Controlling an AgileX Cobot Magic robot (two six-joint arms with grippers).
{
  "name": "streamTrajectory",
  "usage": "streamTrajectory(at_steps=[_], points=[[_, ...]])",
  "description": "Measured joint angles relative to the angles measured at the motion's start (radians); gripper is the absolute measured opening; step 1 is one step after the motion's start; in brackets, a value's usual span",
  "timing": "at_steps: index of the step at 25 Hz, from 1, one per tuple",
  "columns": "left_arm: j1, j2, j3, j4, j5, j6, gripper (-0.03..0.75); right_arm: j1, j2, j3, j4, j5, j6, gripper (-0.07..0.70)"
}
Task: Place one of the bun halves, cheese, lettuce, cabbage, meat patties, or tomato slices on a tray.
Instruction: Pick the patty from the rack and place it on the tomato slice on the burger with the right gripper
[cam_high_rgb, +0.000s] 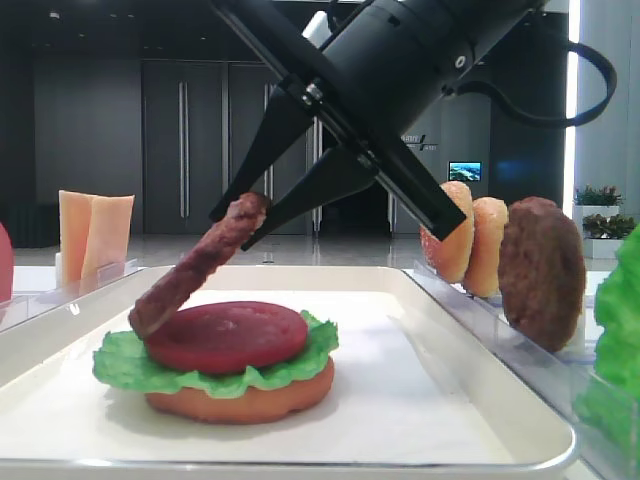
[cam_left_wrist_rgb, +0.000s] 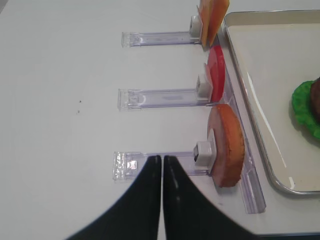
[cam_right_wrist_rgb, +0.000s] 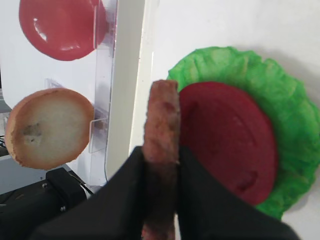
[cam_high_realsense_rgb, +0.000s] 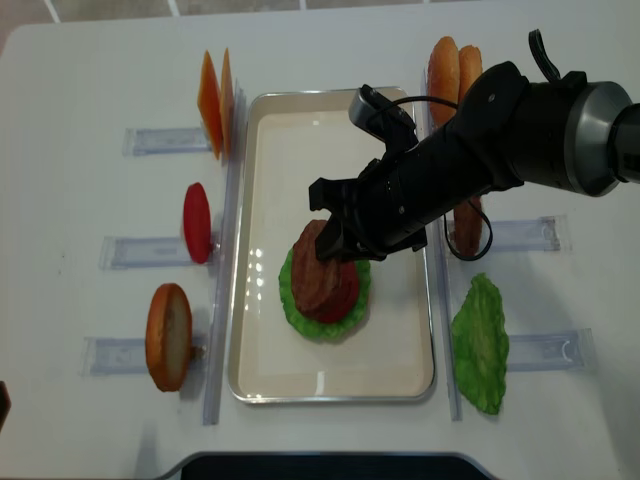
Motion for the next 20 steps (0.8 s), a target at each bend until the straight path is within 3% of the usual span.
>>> streamTrajectory(at_steps=[6, 11, 14, 20], points=[[0.000, 0.000, 0.000, 0.000, 0.000, 0.000, 0.000, 0.000, 0.000, 0.000, -0.008, 0.006, -0.001, 0.185], [0.000, 0.000, 0.000, 0.000, 0.000, 0.000, 0.000, 0.000, 0.000, 0.000, -0.030, 0.024, 0.002, 0.372], [0.000, 0.000, 0.000, 0.000, 0.000, 0.000, 0.000, 0.000, 0.000, 0.000, -0.050, 0.029, 0.005, 0.445], [0.000, 0.000, 0.000, 0.000, 0.000, 0.000, 0.000, 0.001, -0.030, 0.000, -0.155, 0.015, 0.073, 0.480]])
